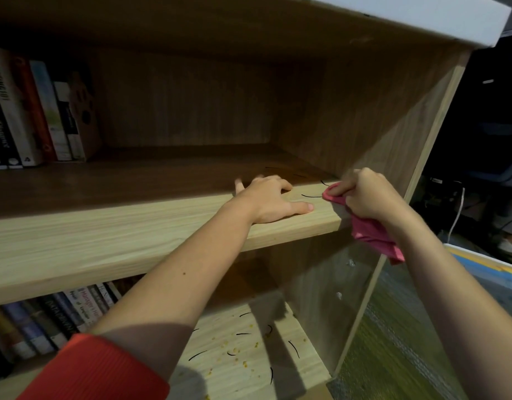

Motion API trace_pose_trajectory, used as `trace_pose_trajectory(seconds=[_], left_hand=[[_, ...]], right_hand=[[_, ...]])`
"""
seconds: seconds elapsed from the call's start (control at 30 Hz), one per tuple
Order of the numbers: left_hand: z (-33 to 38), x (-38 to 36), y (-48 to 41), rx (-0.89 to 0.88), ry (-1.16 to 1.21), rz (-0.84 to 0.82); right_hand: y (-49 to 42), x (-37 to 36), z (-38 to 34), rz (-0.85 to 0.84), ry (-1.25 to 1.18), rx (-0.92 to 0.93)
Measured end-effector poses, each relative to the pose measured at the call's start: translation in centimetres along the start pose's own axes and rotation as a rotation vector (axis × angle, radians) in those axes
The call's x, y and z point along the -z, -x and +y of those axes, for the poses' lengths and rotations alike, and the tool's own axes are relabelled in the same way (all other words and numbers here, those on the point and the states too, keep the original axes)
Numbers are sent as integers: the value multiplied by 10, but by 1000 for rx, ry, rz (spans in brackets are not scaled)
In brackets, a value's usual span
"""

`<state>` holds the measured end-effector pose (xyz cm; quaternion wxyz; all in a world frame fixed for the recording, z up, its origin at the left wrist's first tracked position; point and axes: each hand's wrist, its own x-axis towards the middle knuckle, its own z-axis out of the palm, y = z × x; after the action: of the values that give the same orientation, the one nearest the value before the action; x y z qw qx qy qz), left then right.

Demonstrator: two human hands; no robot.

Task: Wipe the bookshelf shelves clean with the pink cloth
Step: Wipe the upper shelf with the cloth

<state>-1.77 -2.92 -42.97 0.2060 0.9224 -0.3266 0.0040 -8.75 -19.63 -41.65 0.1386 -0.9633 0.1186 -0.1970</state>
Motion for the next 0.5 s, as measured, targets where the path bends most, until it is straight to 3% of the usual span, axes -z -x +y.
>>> trace_pose_trajectory(seconds=[0.23, 0.5], left_hand=[[0, -1, -1, 2, 11, 8], [0, 0, 0, 2, 20, 7]], right_hand=[[3, -4, -10, -6, 56, 84], [-4, -7, -3, 27, 105, 59]])
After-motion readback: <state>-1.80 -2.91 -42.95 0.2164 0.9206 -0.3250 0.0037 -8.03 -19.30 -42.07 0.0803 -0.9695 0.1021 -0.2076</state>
